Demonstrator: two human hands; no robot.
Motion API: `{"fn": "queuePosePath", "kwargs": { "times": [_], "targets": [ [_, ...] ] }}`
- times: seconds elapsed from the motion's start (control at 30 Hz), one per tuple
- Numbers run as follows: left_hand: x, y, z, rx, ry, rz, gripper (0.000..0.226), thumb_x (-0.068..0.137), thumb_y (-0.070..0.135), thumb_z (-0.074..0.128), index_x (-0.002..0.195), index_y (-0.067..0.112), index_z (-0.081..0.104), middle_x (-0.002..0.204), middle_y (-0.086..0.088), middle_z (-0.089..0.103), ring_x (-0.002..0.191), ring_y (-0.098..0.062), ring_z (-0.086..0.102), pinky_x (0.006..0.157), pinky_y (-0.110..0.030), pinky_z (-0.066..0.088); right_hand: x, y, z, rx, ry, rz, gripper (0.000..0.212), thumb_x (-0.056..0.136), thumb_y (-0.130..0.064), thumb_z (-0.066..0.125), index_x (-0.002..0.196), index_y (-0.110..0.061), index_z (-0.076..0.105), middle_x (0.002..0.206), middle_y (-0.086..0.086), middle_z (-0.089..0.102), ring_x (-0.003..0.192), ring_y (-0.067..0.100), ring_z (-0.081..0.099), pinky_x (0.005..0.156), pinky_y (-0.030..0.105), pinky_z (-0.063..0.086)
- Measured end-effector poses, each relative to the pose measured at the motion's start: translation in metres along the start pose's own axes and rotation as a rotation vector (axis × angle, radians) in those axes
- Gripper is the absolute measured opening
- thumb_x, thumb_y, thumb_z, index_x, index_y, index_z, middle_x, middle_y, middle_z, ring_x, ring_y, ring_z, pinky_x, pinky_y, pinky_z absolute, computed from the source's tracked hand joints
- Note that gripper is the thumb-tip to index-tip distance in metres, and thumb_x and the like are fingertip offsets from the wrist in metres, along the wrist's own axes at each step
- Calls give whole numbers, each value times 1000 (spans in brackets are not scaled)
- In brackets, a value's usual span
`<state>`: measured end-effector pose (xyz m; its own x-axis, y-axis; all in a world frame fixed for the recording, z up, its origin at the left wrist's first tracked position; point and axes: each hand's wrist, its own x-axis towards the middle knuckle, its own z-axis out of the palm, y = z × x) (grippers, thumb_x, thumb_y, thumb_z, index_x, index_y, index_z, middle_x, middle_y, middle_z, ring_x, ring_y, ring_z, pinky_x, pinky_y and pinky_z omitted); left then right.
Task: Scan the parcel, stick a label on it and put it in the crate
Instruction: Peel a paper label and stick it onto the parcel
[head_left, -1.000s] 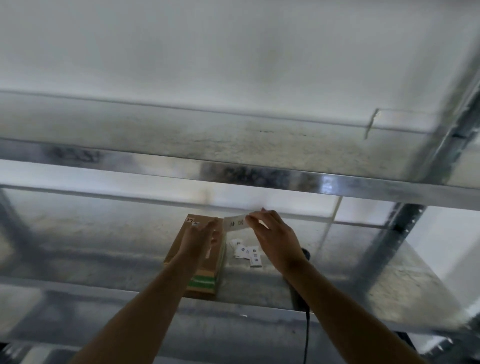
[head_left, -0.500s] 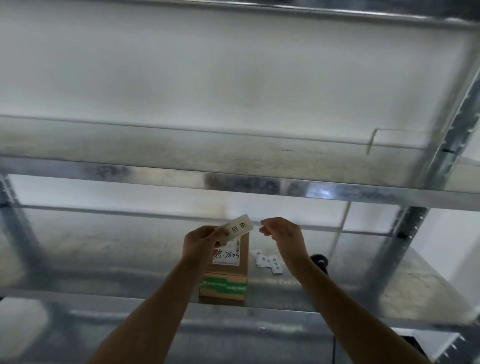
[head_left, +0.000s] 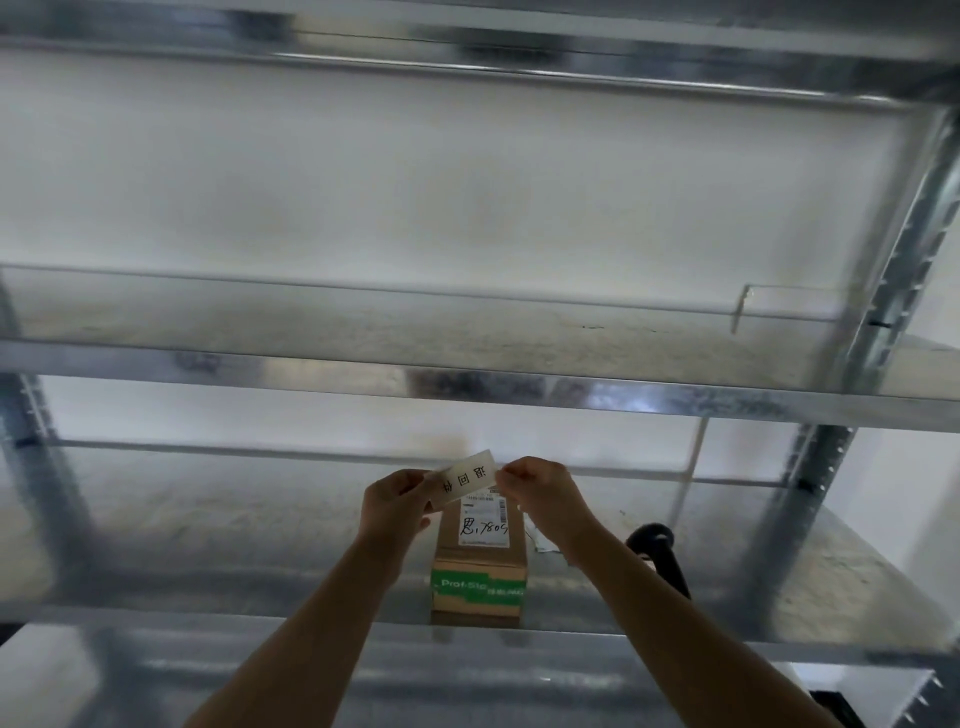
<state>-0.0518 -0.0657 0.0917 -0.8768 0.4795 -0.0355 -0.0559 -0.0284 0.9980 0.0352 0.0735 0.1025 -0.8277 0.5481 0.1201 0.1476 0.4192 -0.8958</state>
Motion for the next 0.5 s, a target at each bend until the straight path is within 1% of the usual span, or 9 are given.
{"fn": "queuePosePath", "kwargs": {
  "times": [0.03,0.13,0.3,0.4,0.5],
  "targets": [
    [0,0,-2,-1,4,1,7,86,15,62,81,10,64,84,-10,67,87,-25,61,85,-39,52,0,-1,2,-7,-4,3,19,92,-14,52,74,-12,58,82,6,64,65,14,55,51,14,44],
    [0,0,-8,-5,6,5,7,85,16,62,81,11,64,83,-9,66,86,-24,61,82,-37,52,-3,-4,6,27,-33,12,27,93,-15,50,65,-16,52,77,8,60,71,21,52,61,24,43],
    [1,-1,-16,5,14,10,8,85,15,62,77,15,62,81,-7,65,86,-24,61,83,-38,52,-6,-10,11,58,-59,-6,30,93,-9,48,65,-17,53,82,11,61,77,23,53,72,31,46],
    [2,0,-17,4,14,14,10,86,16,62,76,17,61,80,-5,65,86,-24,61,83,-37,52,-7,-11,13,57,-69,-14,28,93,-7,46,68,-16,55,80,7,61,77,20,53,75,31,47],
    [1,1,-18,10,3,17,10,85,16,63,75,18,61,80,-5,65,86,-23,61,82,-36,52,-8,-12,14,77,-63,-20,24,95,-6,44,76,-11,58,79,2,60,75,15,52,73,25,46]
  ]
}}
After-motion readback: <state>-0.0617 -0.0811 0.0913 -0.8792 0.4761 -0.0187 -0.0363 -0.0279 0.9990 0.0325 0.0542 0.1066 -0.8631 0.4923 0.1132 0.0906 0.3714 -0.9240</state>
